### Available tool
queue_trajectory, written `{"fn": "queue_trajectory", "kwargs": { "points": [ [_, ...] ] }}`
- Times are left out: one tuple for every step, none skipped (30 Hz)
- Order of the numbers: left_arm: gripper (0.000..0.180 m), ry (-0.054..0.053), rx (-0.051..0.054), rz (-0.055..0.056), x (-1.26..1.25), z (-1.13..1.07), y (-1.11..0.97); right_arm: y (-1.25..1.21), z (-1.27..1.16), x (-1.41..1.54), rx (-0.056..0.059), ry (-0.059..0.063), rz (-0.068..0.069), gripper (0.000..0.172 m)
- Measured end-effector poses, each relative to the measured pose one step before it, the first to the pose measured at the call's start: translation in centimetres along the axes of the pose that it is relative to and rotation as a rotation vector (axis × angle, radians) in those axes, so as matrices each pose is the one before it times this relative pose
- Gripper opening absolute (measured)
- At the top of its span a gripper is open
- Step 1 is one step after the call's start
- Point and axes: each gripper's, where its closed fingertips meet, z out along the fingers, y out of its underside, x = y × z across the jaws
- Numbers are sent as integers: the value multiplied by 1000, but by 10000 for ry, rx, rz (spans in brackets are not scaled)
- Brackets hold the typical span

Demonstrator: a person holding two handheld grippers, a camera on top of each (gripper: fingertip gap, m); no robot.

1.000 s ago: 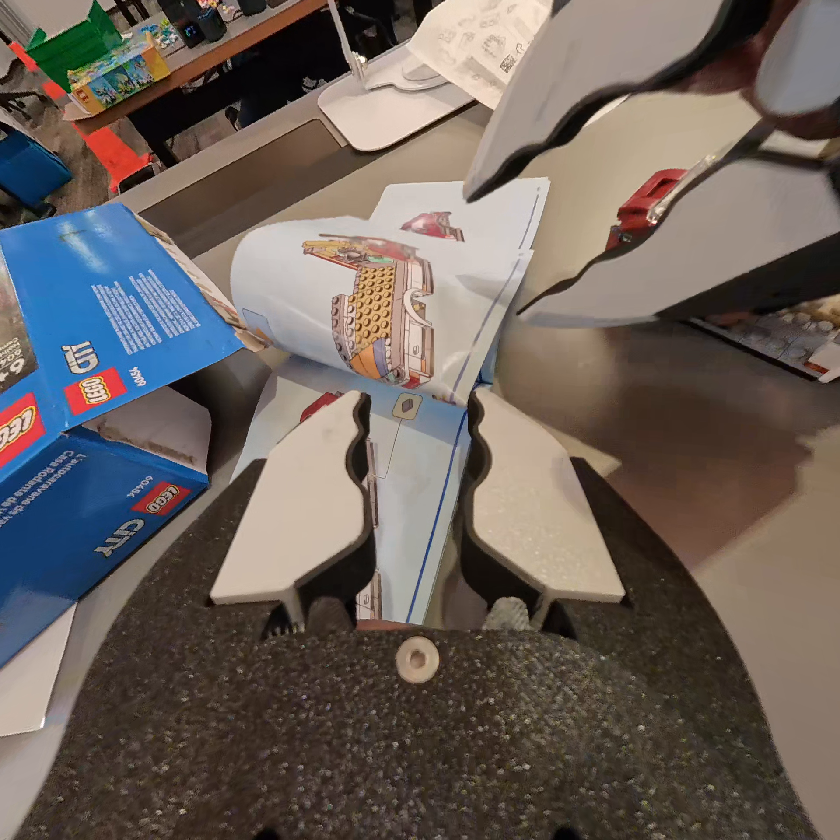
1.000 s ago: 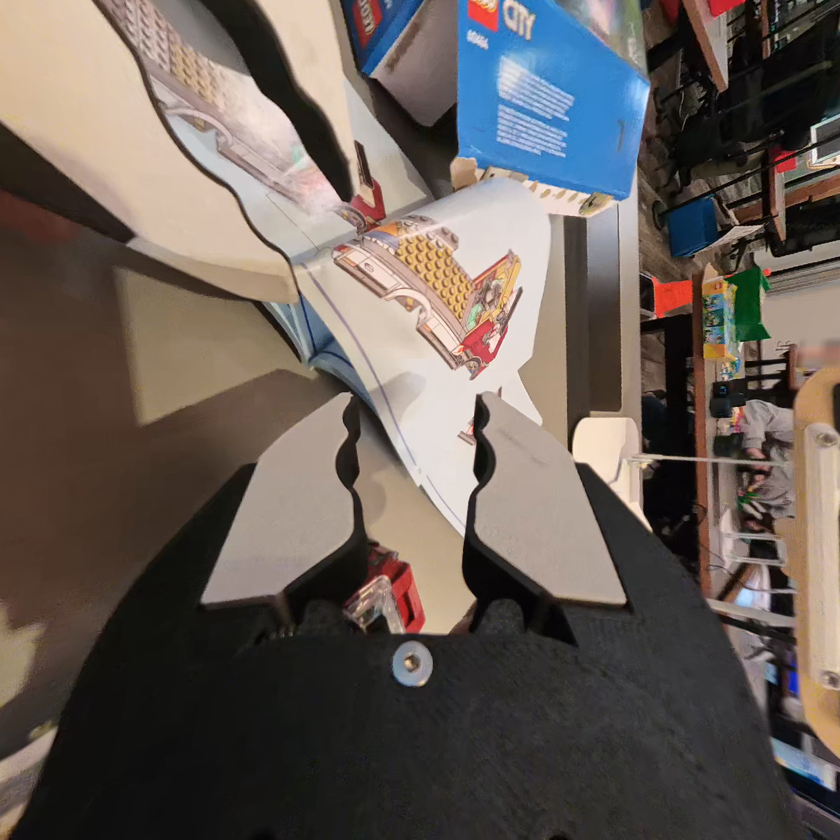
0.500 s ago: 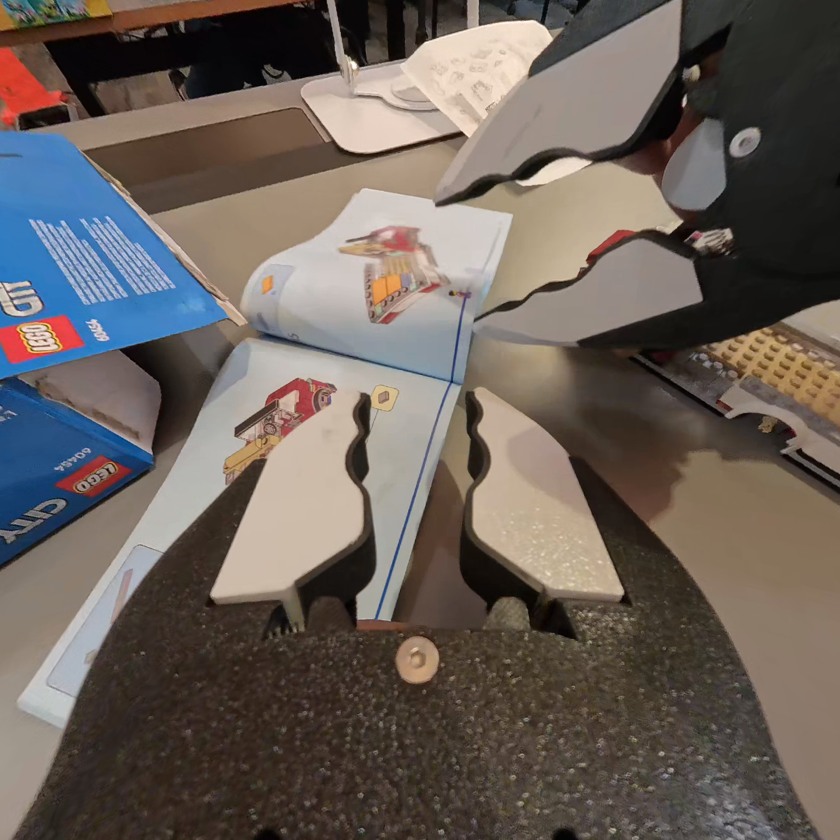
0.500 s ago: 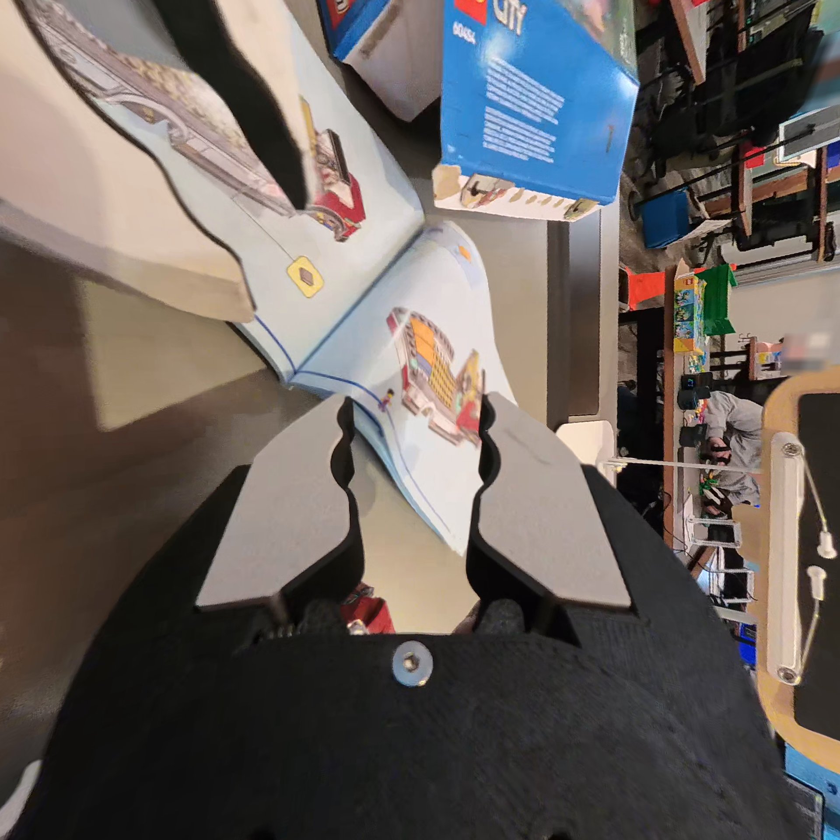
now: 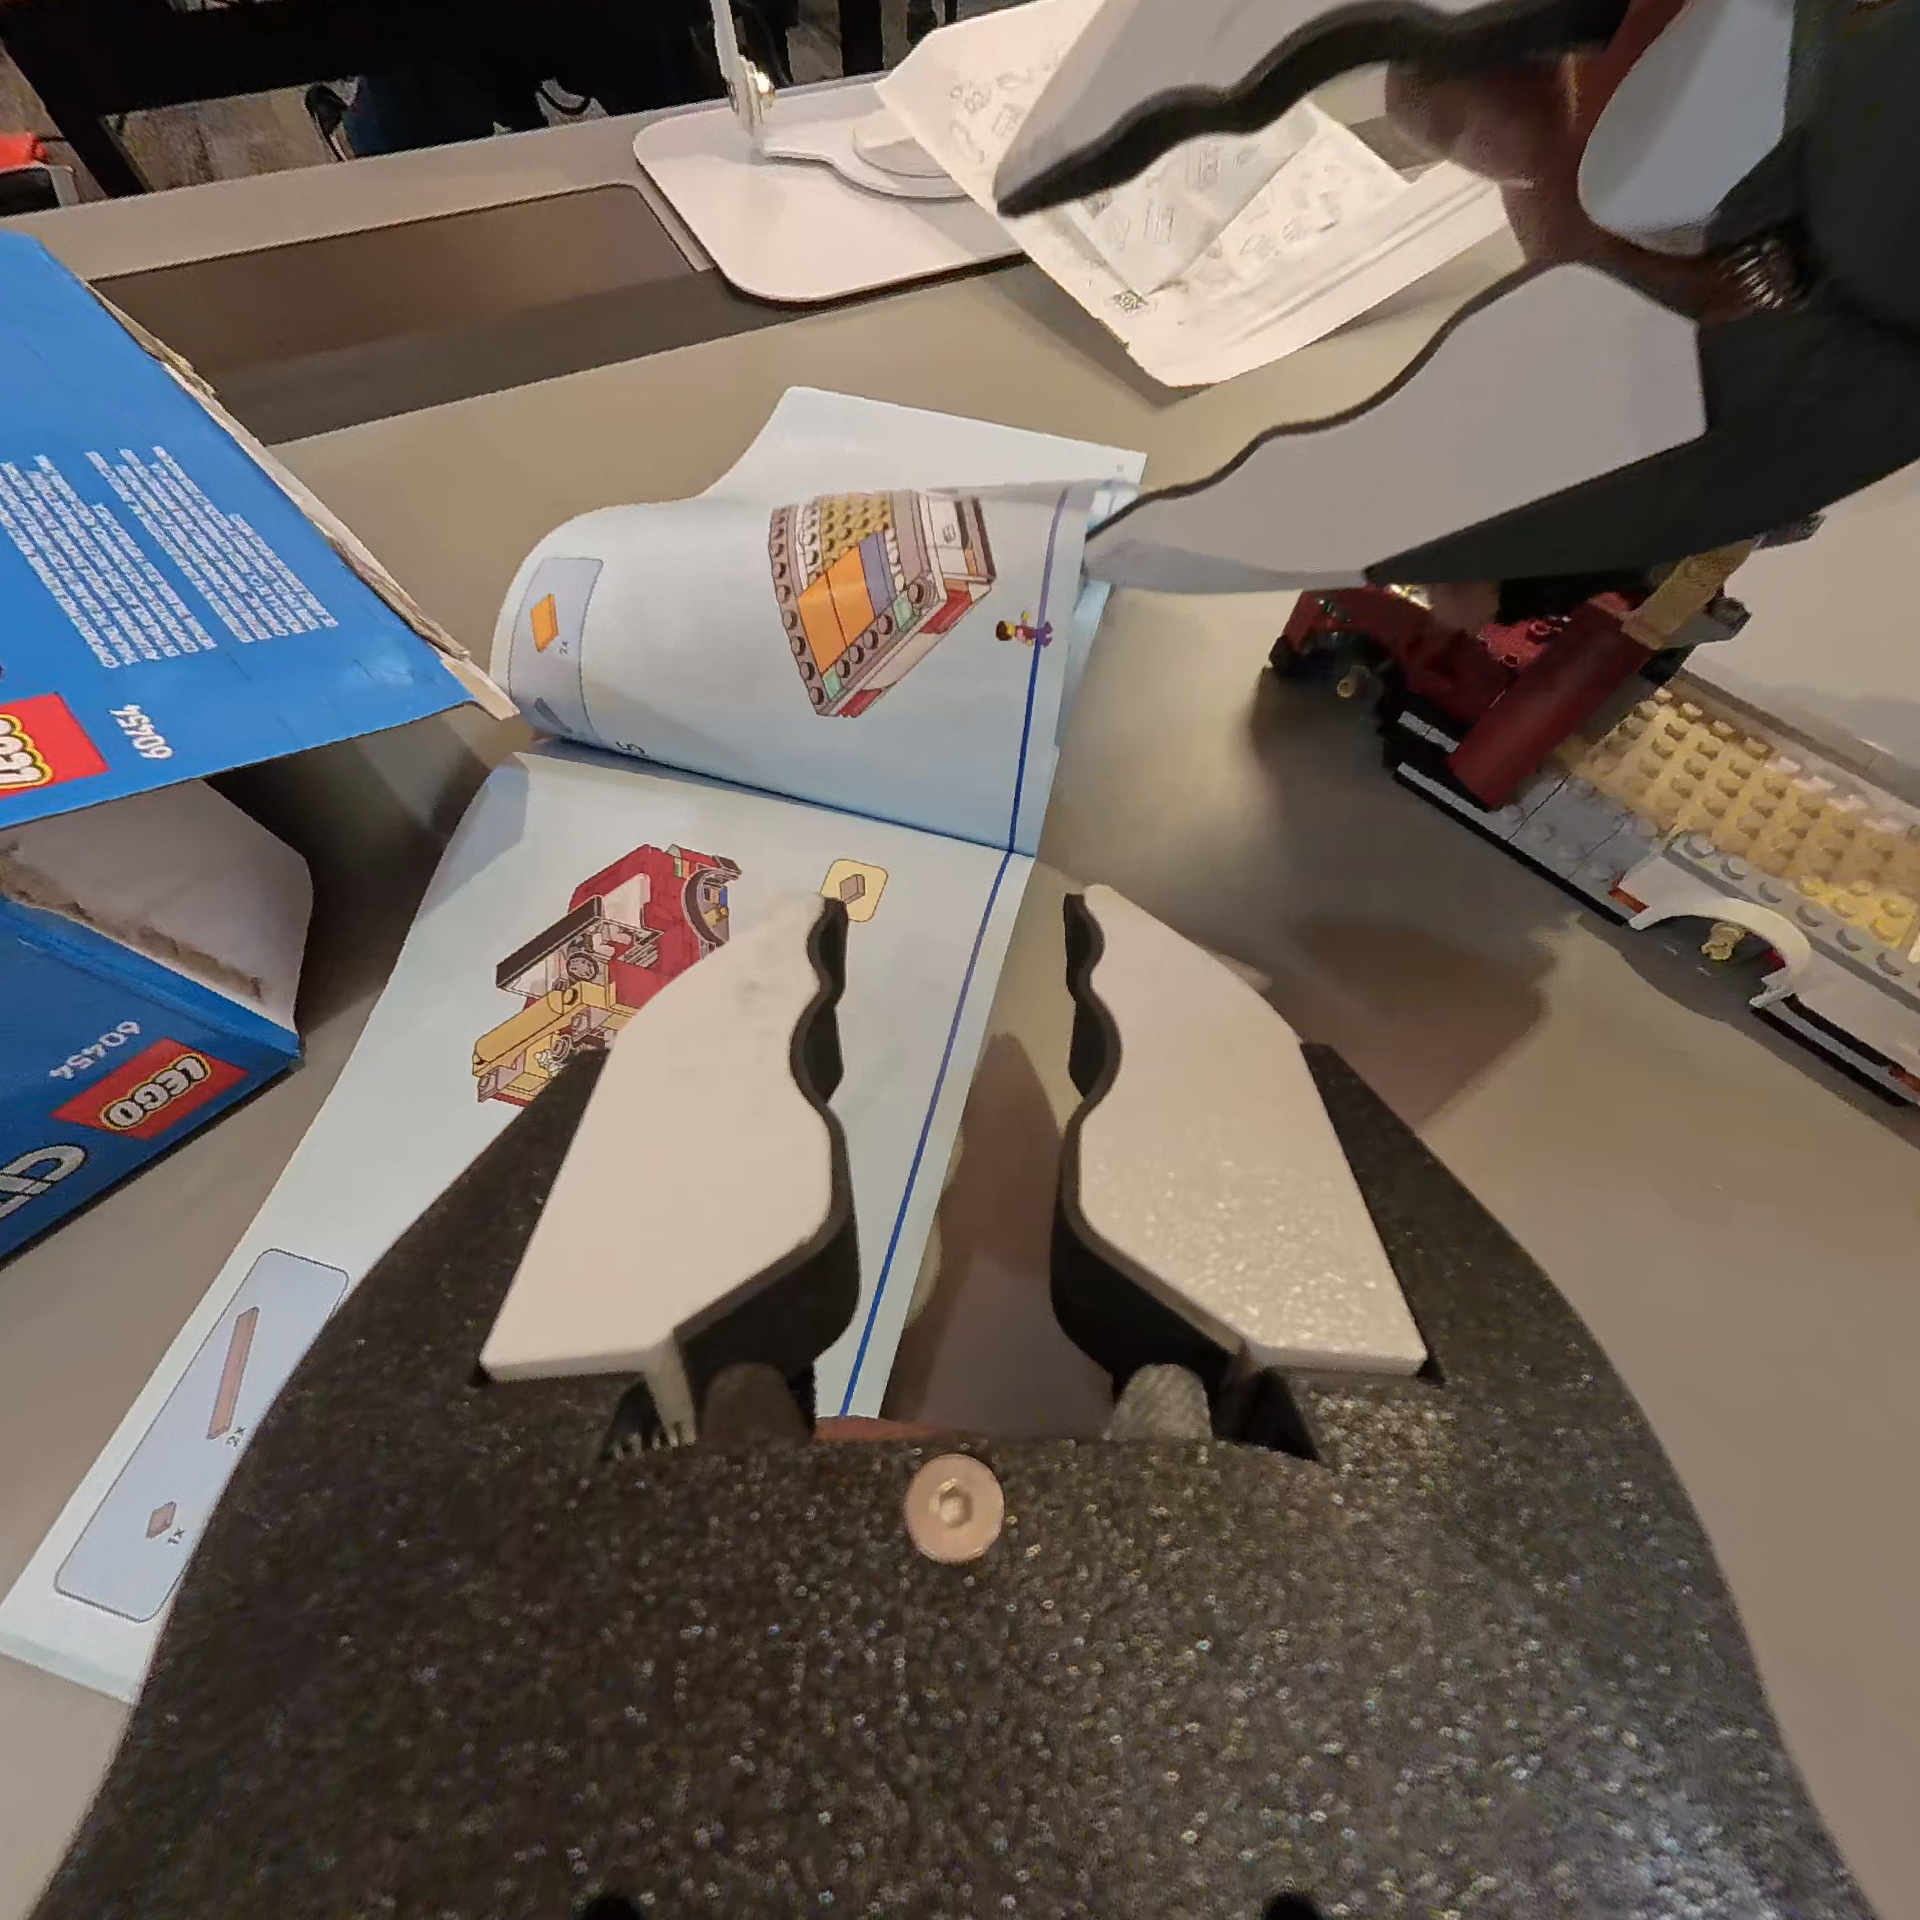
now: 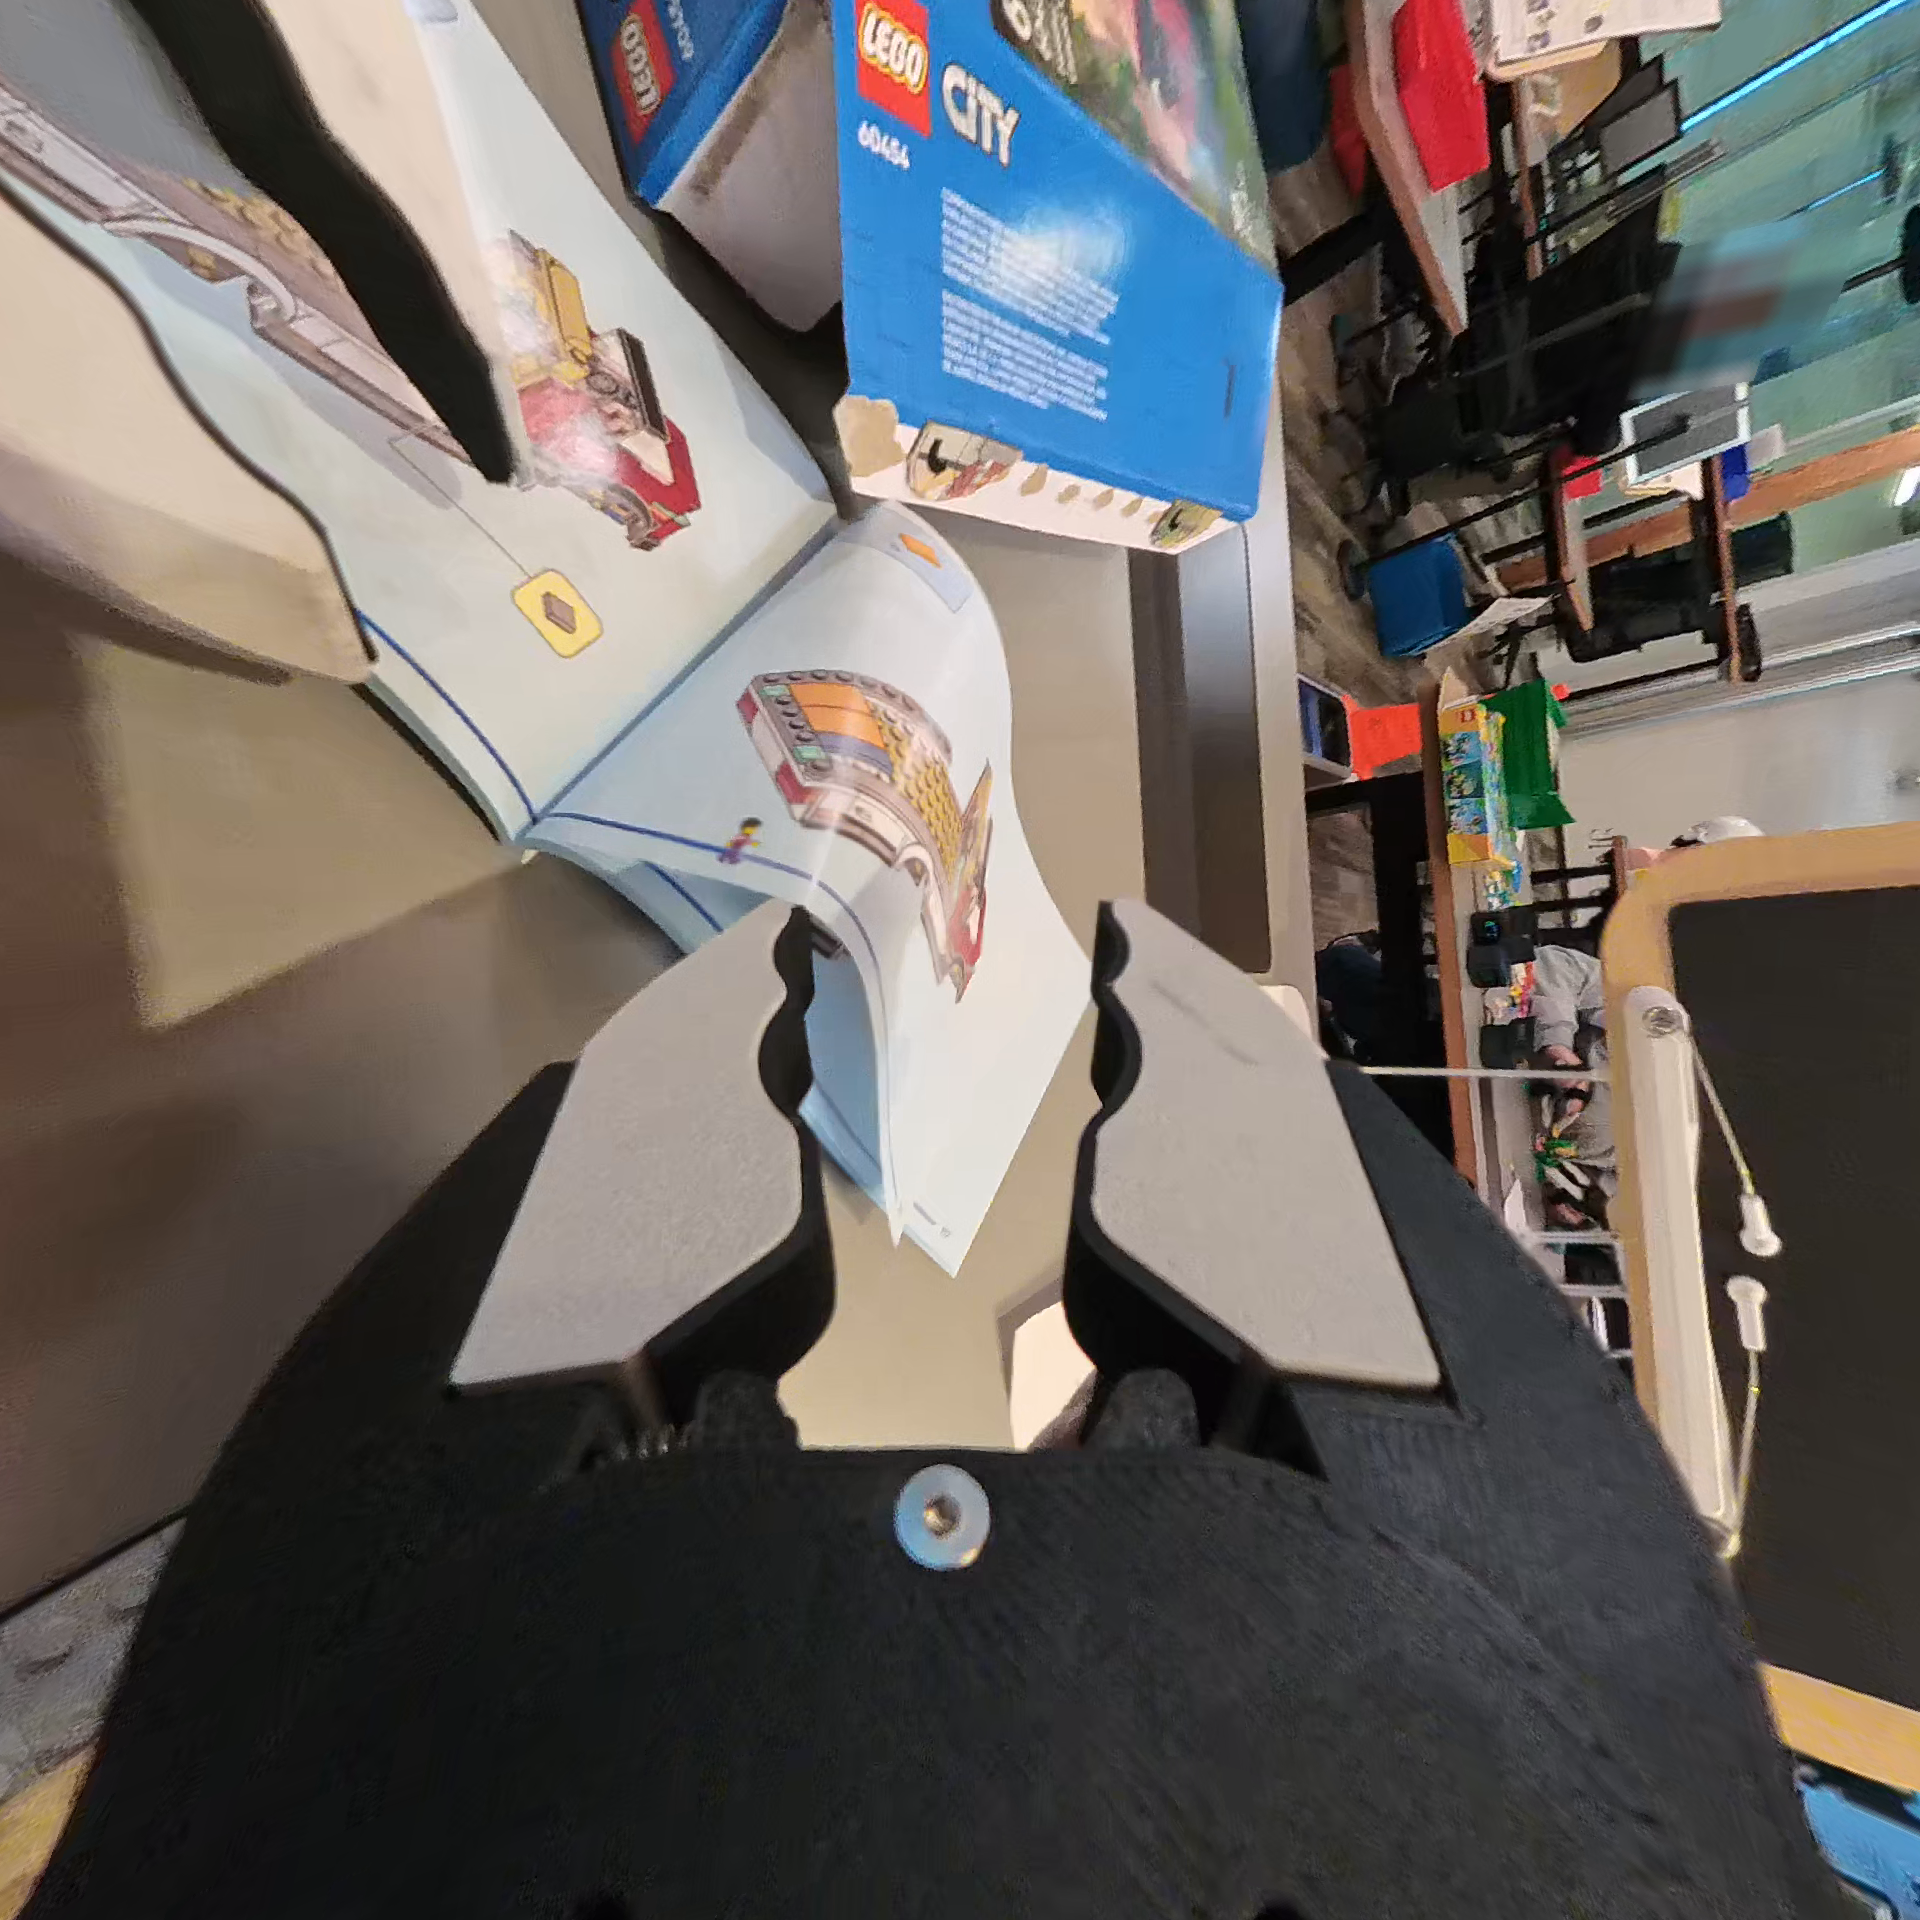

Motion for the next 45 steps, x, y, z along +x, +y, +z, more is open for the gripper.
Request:
{"fn": "queue_trajectory", "kwargs": {
  "points": [
    [41,9,-5,-15,-37,-35,0,-192,-138,167,154,125,-36,52],
    [41,13,-14,-12,-45,-47,15,-266,-172,169,174,157,-42,52],
    [41,19,-39,-20,-68,-37,52,-280,-178,179,133,174,-32,52],
    [42,30,-51,-33,-104,-67,78,-320,-193,189,122,193,-53,52],
    [42,48,-33,-31,-112,-93,53,-400,-212,234,152,245,-95,52],
    [44,78,-46,-12,-121,-108,81,-471,-239,264,166,275,-131,52],
    [45,111,-95,4,-119,-105,178,-502,-255,309,158,303,-156,51],
    [47,145,-161,13,-136,-90,301,-572,-289,346,174,316,-188,51],
    [49,124,-167,11,-208,-119,308,-590,-313,361,179,294,-190,50],
    [51,132,-78,47,-224,-186,184,-546,-273,378,142,272,-172,49],
    [53,196,-25,51,-174,-211,131,-481,-240,434,113,267,-162,49],
    [53,238,-13,-33,-166,-212,107,-412,-186,415,95,233,-152,48],
    [54,308,-27,-108,-90,-172,117,-281,-94,456,48,227,-105,48],
    [56,368,-66,-121,19,-127,161,-164,-19,540,-1,248,-50,48],
    [57,279,-54,-97,-21,-113,107,-129,38,555,13,245,12,49],
    [58,142,23,-28,-97,-136,-27,-145,67,575,23,235,120,49],
    [58,77,62,34,-64,-130,-104,-211,84,581,50,223,206,49],
    [59,56,47,47,-37,-94,-90,-298,94,561,70,222,256,49],
    [59,35,39,7,-18,-58,-67,-309,122,413,48,149,273,50],
    [59,32,14,-37,-13,-29,-23,-283,184,220,-8,64,281,51],
    [59,41,-5,-28,28,-10,25,-183,221,13,-66,-17,235,51],
    [59,29,-4,-8,38,-9,32,-40,254,-24,-138,13,226,52],
    [59,28,7,-8,32,-26,34,166,242,-89,-218,2,243,52],
    [60,47,7,-9,58,-27,34,241,197,-449,-192,-217,247,53],
    [60,47,3,-2,44,-52,39,245,102,-607,-138,-302,294,54],
    [60,22,-20,12,-1,-71,82,252,-7,-620,-93,-292,323,53],
    [61,-31,-47,31,-104,-100,118,255,-81,-621,-59,-271,319,53],
    [61,-108,-71,27,-268,-164,176,304,-120,-620,-95,-267,289,52],
    [61,-198,-108,-1,-471,-223,246,305,-147,-665,-109,-284,214,52],
    [62,-262,-105,-13,-611,-295,297,295,-155,-598,-111,-218,110,51],
    [62,-265,-125,-36,-673,-342,353,267,-151,-425,-99,-84,-23,51],
    [62,-228,-198,-43,-663,-352,482,268,-154,-321,-105,-18,-161,50],
    [62,-170,-296,-32,-596,-290,620,279,-123,-291,-121,-12,-251,49],
    [61,-169,-310,-26,-550,-209,622,254,-108,-243,-117,-7,-260,48],
    [61,-200,-291,-17,-522,-100,575,229,-96,-182,-99,4,-190,48],
    [61,-115,-339,46,-280,54,618,141,-90,-134,-42,-9,-89,48],
    [61,-86,-371,106,-96,197,628,43,-86,-134,20,-39,0,48],
    [60,-215,17,191,-67,79,18,16,-74,-106,28,-59,41,48],
    [61,-167,-93,135,46,105,79,26,-54,-41,25,-44,36,48],
    [62,-182,-105,174,62,81,86,46,-61,23,15,-10,16,48],
    [62,-153,-56,100,59,39,32,70,-72,32,8,-6,5,48],
    [62,-49,-6,-56,85,19,-4,72,-92,22,11,-15,16,48],
    [62,-26,26,-19,106,4,-3,93,-113,-4,17,-26,28,48],
    [63,-24,44,-26,139,-14,24,97,-114,-37,12,-43,24,48],
    [63,-27,43,-22,183,-18,28,127,-115,-49,-3,-40,8,48]
  ]
}}
